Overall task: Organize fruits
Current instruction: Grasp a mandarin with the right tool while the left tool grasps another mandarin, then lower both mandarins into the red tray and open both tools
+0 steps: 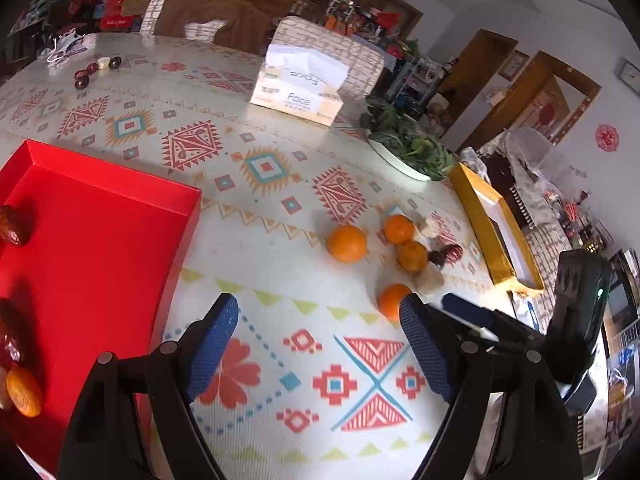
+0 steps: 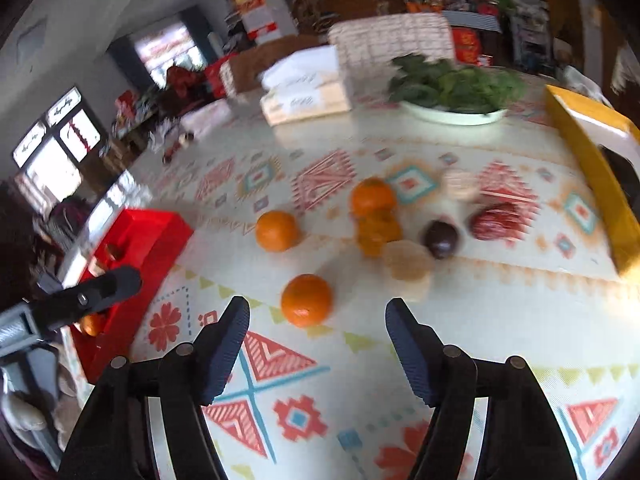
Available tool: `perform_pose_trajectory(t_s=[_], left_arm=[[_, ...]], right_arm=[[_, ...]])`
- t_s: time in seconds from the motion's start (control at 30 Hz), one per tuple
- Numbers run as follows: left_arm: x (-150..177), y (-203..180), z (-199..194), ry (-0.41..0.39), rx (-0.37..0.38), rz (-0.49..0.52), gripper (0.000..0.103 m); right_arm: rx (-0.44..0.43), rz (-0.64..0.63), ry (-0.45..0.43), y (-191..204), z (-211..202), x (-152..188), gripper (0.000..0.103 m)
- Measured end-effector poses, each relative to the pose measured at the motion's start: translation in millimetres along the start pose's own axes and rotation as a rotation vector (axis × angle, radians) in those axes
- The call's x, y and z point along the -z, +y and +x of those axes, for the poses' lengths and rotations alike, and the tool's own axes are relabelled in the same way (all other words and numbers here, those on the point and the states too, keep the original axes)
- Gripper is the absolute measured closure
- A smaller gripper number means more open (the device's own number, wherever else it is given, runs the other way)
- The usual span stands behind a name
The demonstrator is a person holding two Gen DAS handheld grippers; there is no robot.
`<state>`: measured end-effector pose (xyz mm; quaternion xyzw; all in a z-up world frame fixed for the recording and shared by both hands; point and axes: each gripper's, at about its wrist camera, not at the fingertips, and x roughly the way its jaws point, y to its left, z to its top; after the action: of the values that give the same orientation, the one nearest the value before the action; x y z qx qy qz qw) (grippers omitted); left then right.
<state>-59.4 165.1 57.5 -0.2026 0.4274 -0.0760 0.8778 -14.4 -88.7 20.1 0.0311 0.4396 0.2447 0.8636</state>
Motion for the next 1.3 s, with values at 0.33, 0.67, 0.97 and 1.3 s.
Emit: perform_pose_trajectory(t_s=[0.33,0.67,0.97,1.3], left_arm=[[-18,5,52,0.062,-0.016,-0.039,0.021],[-33,-25,99,0.063,-0.059,0.044,0.021],[-30,-47,104,0.026,-0.12,0.174,0.069],[-14,-8,14,-0.088,-0.03,0.065,0.069]], right_arm=[[0.065,-0.103,0.032,16,36,-1,0.065],[0.055,-0.069,0.022,6,30,5,0.066],[0.064,-0.067,0.009,7,26,8,0.066],[0.066,-0.062,-0.037,7,17,8,0.066]])
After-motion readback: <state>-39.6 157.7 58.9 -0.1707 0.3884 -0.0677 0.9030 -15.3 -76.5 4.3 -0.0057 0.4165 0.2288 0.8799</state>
